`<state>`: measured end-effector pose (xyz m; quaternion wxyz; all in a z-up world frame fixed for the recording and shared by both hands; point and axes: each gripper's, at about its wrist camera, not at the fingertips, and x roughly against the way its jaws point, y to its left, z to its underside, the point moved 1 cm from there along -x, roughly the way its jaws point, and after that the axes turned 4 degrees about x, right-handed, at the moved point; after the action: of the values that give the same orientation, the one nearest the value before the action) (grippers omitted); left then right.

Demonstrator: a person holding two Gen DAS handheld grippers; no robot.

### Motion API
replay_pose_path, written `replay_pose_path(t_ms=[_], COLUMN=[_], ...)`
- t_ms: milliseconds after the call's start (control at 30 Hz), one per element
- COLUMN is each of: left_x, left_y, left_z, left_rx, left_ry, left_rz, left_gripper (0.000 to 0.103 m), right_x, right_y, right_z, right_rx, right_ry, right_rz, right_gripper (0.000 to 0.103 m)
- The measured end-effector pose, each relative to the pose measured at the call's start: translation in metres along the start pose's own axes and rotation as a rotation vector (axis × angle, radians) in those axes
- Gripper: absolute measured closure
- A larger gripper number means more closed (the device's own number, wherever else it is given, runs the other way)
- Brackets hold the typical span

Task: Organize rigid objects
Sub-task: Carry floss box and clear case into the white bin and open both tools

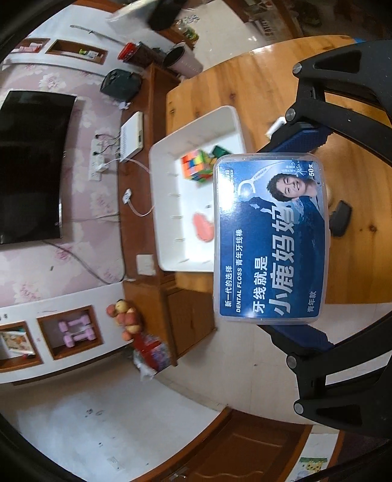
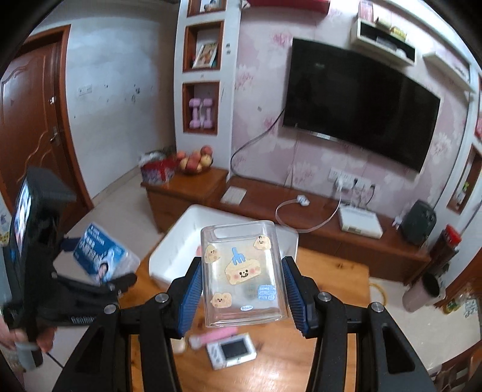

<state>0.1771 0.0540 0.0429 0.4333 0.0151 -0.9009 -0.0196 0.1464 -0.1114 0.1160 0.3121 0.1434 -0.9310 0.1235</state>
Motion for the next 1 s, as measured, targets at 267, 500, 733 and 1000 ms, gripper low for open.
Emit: replay_pose_path(t_ms=[267, 500, 733, 1000], left_x=[-0.01, -0.065, -0.152, -0.229], left_y=[0.009, 0.014, 0.005, -0.019], left_z=[-0.06, -0.086, -0.077, -0.057], left_rx=[0.048, 0.118, 0.142, 0.114], left_ry=[-0.068, -0.066, 0.044, 0.189], left_rz=[-0.07, -0.072, -0.046, -0.055], left_gripper=[0.01, 0.01, 0.01, 0.01], right_x=[-0.01, -0.09, -0.187, -0.266], right_y=[-0.027, -0.055, -0.059, -0.033], right_z=[-0.068, -0.066, -0.014, 0.048], right_rx=[-0.073, -0.176, -0.229, -0.166], right_ry=[-0.079, 0.021, 0.194, 0.394], right_rz=[0.071, 0.094, 0.058, 0.006], right_gripper=[0.051, 0.051, 0.051, 0.051])
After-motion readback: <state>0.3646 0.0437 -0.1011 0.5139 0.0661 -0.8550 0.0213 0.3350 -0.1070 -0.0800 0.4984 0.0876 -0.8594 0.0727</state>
